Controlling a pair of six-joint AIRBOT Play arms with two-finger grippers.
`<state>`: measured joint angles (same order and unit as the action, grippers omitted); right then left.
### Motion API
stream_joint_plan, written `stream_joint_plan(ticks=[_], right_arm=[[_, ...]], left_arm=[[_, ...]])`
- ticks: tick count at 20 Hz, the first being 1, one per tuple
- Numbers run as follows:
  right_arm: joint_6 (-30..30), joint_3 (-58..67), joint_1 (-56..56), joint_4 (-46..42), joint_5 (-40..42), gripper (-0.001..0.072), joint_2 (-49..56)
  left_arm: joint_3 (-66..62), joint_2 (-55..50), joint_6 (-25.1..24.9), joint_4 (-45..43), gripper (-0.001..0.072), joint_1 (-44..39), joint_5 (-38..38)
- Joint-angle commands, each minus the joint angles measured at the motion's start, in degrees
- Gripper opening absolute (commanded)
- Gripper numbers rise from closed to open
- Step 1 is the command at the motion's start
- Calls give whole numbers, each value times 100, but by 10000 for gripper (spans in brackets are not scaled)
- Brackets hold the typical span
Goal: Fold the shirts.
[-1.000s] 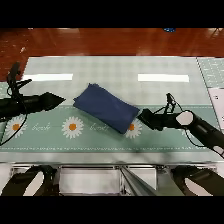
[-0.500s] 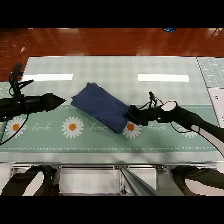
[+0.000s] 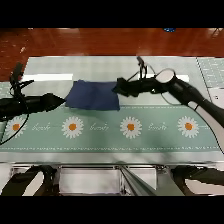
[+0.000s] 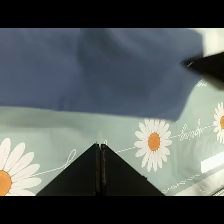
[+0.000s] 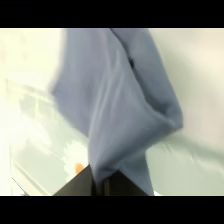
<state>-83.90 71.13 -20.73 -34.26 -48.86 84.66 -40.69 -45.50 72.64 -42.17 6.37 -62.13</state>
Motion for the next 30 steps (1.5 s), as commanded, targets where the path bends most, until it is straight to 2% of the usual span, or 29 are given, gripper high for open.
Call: stream_joint_plan(ticks=[1,8,13,17,21,25,30], right_arm=[[-498,1569,361,-960,-960,26,15],[-933,3381,1663,-1139,-2291,26,9],[-1261,3628,3049,-1147,-2868,26,-367],[-1572,3602,3801,-2271,-3744,24,-848],[-1840,3001,4415,-2675,-4172,24,-1491],[-2052,1797,5047,-3174,-4229,24,-2310],[-2131,450,6487,-3429,-4498,24,-3187]], left_arm=[[2,-2,-2,-4,15,2,-2],[2,0,-2,-2,15,2,-2],[2,0,-26,0,15,2,-4],[2,0,-173,-20,15,2,7],[2,0,-302,-24,15,2,17],[0,0,-409,-22,15,2,15],[0,0,-472,-24,15,0,17]])
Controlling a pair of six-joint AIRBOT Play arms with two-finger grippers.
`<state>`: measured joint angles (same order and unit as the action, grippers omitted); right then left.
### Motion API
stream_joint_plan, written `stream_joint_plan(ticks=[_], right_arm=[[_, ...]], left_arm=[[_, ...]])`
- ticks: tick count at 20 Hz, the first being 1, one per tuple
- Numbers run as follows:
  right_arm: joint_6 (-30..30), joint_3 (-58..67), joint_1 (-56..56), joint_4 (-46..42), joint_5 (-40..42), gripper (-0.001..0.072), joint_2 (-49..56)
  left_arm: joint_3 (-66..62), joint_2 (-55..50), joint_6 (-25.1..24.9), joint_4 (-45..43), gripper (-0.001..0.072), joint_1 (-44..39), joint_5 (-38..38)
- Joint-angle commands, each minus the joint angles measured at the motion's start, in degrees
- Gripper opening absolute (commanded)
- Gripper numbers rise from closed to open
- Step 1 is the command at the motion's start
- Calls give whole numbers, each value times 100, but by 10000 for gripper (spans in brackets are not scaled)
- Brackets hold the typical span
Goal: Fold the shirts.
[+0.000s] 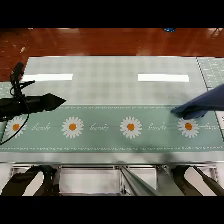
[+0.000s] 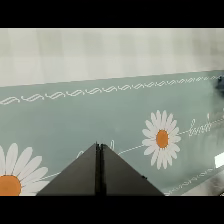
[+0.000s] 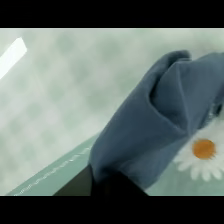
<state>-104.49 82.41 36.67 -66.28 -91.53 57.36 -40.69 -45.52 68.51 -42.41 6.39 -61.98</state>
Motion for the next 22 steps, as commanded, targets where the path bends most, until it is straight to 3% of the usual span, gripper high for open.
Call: stream_joint_plan(ticks=[1,8,10,11,13,16,18,19,20,22], right_arm=[[-70,-855,1104,-315,-398,24,-573],[649,-1993,3303,-1888,-1180,26,-1091],[522,-2299,3694,-2297,-1078,27,-1180],[455,-2428,3757,-2503,-999,69,-1187],[426,-2675,3751,-3254,-822,419,-1152],[313,-2765,3751,-3276,-503,413,-1001],[323,-2765,3751,-2533,94,397,-894],[435,-2747,3751,-1742,544,327,-852],[704,-2723,3740,-748,1019,208,-817],[1661,-2645,3222,1434,2129,27,-813]], left_arm=[[0,0,-61,0,15,-2,2],[0,-125,-59,0,15,-380,7],[0,-184,-59,0,15,-461,4],[0,-195,-57,0,15,-463,0],[0,-203,-59,-2,15,-463,2],[-2,-216,-59,-4,15,-463,295],[-114,-334,-59,-72,14,-450,868],[-343,-470,-59,-186,14,-439,1034],[-758,-678,-59,-236,14,-391,1049],[-1902,-1134,-55,-238,14,-284,966]])
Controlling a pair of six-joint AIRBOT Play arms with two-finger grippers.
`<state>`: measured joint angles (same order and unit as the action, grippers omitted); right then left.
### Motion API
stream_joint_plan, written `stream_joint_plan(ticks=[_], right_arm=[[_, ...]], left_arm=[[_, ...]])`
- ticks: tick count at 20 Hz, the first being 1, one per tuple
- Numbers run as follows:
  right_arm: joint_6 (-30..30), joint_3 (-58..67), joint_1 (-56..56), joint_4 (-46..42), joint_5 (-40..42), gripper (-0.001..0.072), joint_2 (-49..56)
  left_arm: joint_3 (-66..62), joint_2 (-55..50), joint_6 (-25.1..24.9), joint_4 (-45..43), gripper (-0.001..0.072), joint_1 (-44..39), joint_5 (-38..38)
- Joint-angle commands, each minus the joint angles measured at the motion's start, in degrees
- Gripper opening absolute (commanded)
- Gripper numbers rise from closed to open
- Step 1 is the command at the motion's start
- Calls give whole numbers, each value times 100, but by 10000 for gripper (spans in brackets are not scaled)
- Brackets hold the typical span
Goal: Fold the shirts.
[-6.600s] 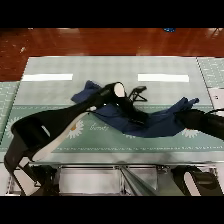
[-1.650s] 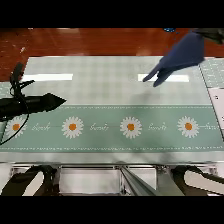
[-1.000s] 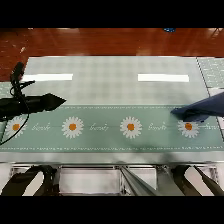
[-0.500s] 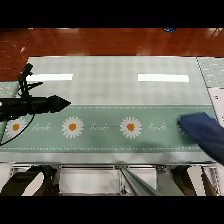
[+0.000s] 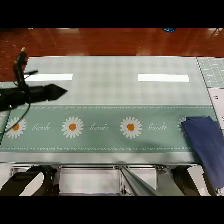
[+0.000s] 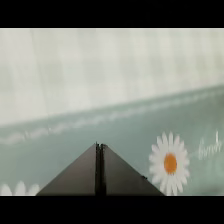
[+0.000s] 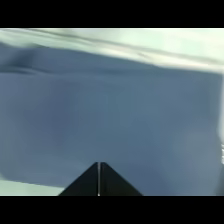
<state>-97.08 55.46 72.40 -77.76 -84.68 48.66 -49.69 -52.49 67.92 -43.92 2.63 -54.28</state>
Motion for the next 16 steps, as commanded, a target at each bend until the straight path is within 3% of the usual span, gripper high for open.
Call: stream_joint_plan(ticks=[1,2,4,6,7,9,11,13,16], right_arm=[[1403,184,-885,3305,1915,27,57],[1792,400,-1591,3720,2284,26,57],[2129,1003,-3528,3628,2988,26,79],[1467,1563,-5471,2291,3602,26,378],[1014,1845,-6295,1445,3536,26,662],[568,2299,-7766,-120,2909,26,1429],[-120,2343,-8642,-1287,2271,26,2212],[-557,2293,-8863,-1609,1491,26,2973],[-627,2033,-8865,-1523,1392,26,3368]], left_arm=[[-1781,-708,7,-87,14,103,94],[-2603,-979,31,-87,13,63,9],[-3993,-1456,81,-114,13,-144,-107],[-4721,-1703,151,-713,13,-511,-315],[-4721,-1711,483,-1298,14,-726,-492],[-4275,-1711,1147,-2573,14,-1137,-953],[-3335,-1714,1325,-3222,14,-1329,-975],[-2157,-1714,1714,-3228,15,-1266,-621],[-1099,-1714,1937,-3154,15,-1211,-153]])
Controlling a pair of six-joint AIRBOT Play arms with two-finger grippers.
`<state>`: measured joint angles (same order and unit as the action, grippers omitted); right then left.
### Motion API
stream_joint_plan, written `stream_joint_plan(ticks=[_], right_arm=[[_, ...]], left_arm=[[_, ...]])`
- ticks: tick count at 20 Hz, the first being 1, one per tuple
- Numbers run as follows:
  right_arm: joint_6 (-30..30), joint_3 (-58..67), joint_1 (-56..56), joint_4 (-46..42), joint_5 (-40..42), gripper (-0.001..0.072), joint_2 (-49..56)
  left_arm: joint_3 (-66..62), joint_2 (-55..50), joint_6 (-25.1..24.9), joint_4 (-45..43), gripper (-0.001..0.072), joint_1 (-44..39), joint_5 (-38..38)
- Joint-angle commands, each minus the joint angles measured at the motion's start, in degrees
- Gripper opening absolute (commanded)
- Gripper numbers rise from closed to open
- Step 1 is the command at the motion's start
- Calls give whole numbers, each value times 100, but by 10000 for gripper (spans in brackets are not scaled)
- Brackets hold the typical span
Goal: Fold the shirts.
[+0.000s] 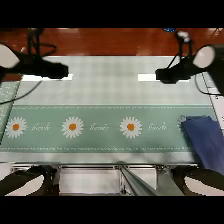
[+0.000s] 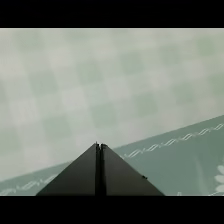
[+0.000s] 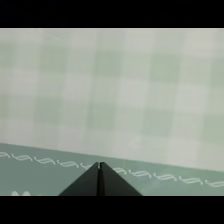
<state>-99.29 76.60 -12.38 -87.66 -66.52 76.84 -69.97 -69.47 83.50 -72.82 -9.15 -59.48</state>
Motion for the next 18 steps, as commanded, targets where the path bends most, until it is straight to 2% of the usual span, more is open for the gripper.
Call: stream_joint_plan(ticks=[1,18], right_arm=[[-407,-101,-387,-457,-398,27,549],[-400,-101,-380,-424,-400,27,542]], left_arm=[[986,-17,378,-264,15,-31,393],[986,-20,361,-264,15,-28,494]])
